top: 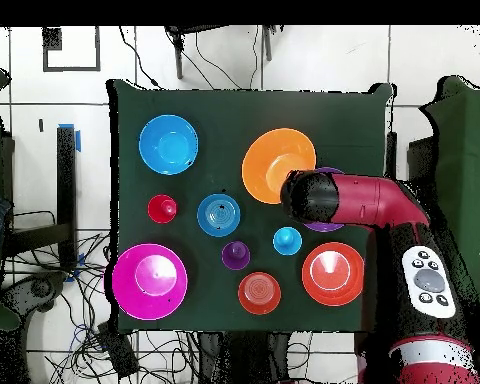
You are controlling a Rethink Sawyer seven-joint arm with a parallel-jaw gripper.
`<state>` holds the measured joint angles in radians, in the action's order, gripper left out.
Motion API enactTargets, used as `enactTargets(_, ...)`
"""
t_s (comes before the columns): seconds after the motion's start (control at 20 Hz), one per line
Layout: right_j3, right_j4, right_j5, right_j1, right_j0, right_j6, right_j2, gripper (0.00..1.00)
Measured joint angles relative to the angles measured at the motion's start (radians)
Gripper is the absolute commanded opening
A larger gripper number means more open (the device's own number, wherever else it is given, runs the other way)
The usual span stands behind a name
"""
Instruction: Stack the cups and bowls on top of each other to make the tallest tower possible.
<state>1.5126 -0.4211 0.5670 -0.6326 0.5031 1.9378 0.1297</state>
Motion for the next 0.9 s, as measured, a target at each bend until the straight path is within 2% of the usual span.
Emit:
enactTargets(0.75,0.0,0.0,0.0,0.028,-0.002,0.0,-0.006,1.0)
enactTargets(0.8,0.0,0.0,0.0,0.036,-0.002,0.0,-0.007,0.0)
enactTargets(0.9,0.0,0.0,-0.002,0.038,-0.003,0.0,-0.008,0.0)
